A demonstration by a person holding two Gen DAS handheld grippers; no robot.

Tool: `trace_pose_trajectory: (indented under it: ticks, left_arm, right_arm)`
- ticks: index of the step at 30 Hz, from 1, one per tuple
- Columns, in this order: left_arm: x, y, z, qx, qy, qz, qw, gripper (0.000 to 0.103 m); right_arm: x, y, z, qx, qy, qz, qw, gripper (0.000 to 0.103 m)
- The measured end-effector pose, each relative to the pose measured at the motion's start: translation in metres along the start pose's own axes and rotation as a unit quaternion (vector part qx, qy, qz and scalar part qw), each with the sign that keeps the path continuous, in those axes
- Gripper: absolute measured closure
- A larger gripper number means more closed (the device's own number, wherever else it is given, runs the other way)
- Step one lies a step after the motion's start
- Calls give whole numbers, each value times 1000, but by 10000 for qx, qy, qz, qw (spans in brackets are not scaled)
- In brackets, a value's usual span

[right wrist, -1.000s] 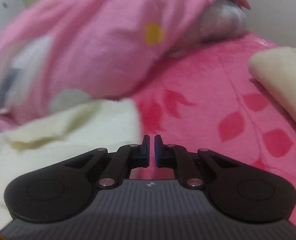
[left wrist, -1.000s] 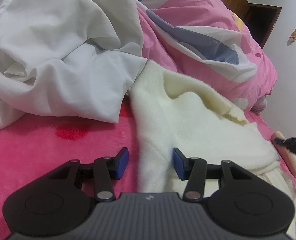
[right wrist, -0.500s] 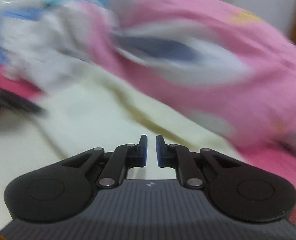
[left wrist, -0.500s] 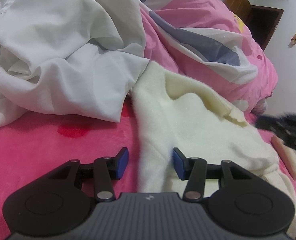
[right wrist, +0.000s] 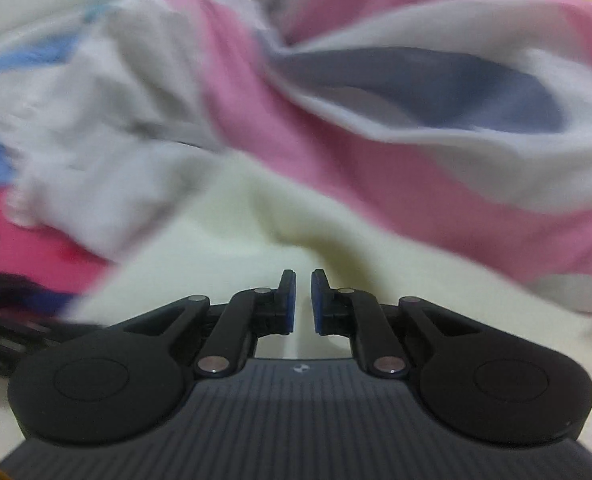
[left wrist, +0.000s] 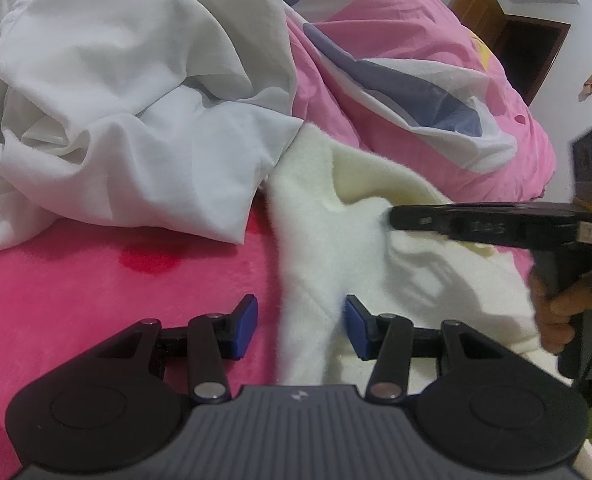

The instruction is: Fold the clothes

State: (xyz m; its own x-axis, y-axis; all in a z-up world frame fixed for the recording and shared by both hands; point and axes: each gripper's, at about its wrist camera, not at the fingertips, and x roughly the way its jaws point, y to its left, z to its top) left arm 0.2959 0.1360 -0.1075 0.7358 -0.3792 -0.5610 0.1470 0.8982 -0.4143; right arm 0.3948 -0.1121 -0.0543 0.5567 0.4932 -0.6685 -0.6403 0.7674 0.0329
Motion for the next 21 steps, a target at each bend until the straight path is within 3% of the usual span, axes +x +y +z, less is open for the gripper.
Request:
trace_pose_trajectory:
  ticks: [1, 4, 6, 8, 12, 15, 17, 21]
  left_arm:
    - [0, 0, 0, -4, -1, -1, 10000, 54]
    - [0, 0, 0, -17, -2, -4, 10000, 54]
    - [0, 0, 1, -23, -1, -4, 10000, 54]
    - [1, -1, 1, -4, 1, 18, 10000, 54]
    - [1, -2, 1, 12, -3, 31, 10000, 54]
    - [1, -1, 1, -1, -10, 16, 10000, 54]
    - [1, 0, 1, -18, -13, 0, 10000, 54]
    - [1, -1, 1, 5, -10, 26, 10000, 54]
  right_arm:
    - [10, 3, 0, -44, 105, 34, 9999, 98]
    - [47, -8, -3, -105, 421, -463, 9980, 98]
    - [43, -14, 5, 219, 482, -520, 9972, 98]
    - [31, -3, 12, -81, 450, -693, 9966, 96]
    - [26, 10, 28, -37, 378, 90, 9992, 96]
    - [73, 11, 32, -95, 707, 111, 9974, 99]
    - [90, 3, 39, 137, 640, 119, 9978, 101]
    - [64, -5, 54, 306, 380, 114, 9987, 98]
